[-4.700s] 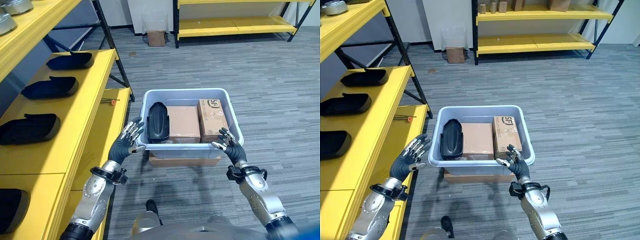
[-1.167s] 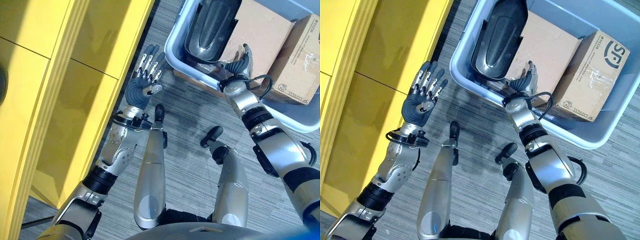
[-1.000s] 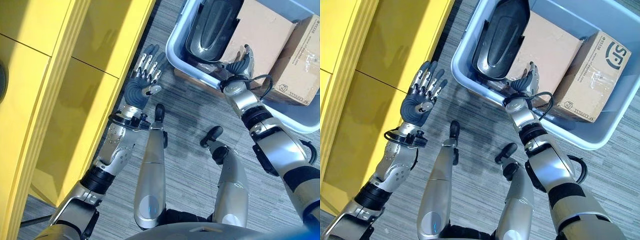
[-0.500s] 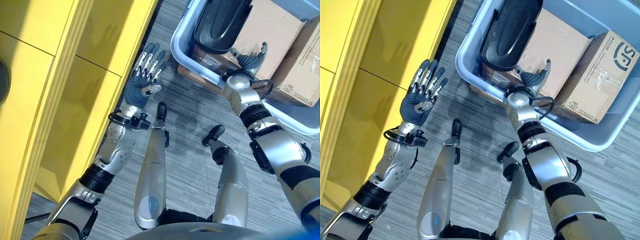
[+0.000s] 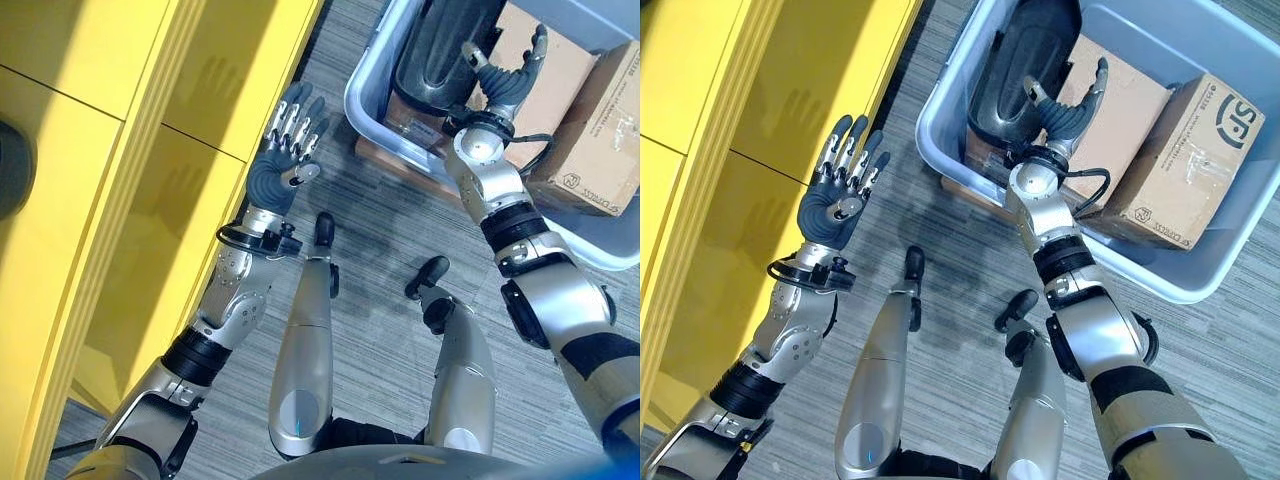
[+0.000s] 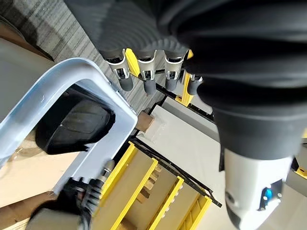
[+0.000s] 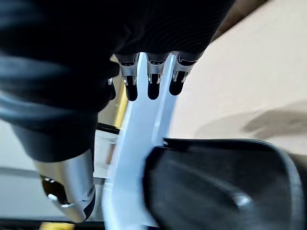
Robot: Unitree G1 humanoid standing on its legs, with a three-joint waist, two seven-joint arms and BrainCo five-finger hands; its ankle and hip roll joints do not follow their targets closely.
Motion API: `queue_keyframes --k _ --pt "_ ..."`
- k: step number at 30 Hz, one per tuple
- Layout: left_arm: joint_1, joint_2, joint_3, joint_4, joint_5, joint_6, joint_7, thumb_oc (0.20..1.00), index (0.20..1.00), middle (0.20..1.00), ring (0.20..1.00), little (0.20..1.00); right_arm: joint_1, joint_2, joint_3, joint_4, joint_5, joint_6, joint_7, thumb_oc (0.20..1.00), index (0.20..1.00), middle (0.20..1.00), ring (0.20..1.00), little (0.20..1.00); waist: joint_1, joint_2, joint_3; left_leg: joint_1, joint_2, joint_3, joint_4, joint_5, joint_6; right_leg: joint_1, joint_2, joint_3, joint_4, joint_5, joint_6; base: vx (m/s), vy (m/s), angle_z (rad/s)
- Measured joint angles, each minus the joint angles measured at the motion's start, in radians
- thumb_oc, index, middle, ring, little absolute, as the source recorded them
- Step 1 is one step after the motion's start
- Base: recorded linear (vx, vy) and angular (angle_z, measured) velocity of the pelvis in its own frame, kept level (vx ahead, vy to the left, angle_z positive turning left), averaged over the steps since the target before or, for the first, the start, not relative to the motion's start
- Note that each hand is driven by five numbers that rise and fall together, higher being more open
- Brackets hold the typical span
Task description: Move parts from the plastic box to the shelf.
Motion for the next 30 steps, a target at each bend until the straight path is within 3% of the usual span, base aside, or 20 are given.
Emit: queue_keyframes --k 2,13,19,30 --pt "-0.004 0.003 0.000 0.000 -0.002 0.000 0.000 1.000 1.000 1.000 1.000 1.000 -0.011 -0.002 0.027 0.055 -0.034 0.057 -0.016 1.000 1.000 1.000 1.000 1.000 0.005 0.000 0.000 -0.018 -0.005 -0.008 0.002 0.003 0.006 -0.009 -0.002 -0.009 0.001 0.003 -0.003 0.02 -0.001 0.12" --pt "-0.007 0.012 -0.001 0.000 -0.009 -0.007 -0.003 1.000 1.000 1.000 1.000 1.000 -0.046 -0.037 0.059 0.120 -0.049 0.135 -0.087 1.000 1.000 1.000 1.000 1.000 0.024 0.000 0.001 -0.096 -0.028 -0.044 0.042 -0.003 0.003 -0.063 -0.030 -0.027 0.069 -0.033 0.004 0.01 -0.013 0.11" --pt "-0.001 0.036 -0.006 0.001 -0.012 -0.019 -0.008 1.000 1.000 1.000 1.000 1.000 -0.102 -0.047 0.062 0.162 -0.079 0.209 -0.156 1.000 1.000 1.000 1.000 1.000 0.026 0.001 0.001 -0.158 -0.031 -0.069 0.088 -0.014 0.007 -0.114 -0.039 -0.030 0.120 -0.057 -0.008 0.00 -0.018 0.04" --pt "-0.004 0.043 -0.006 0.001 -0.021 -0.035 -0.047 1.000 1.000 1.000 1.000 1.000 -0.120 -0.078 0.100 0.269 -0.002 0.225 -0.169 1.000 1.000 1.000 1.000 1.000 0.020 0.003 0.001 -0.150 -0.022 -0.063 0.074 -0.009 0.004 -0.117 -0.031 -0.025 0.109 -0.054 -0.012 -0.04 -0.064 -0.02"
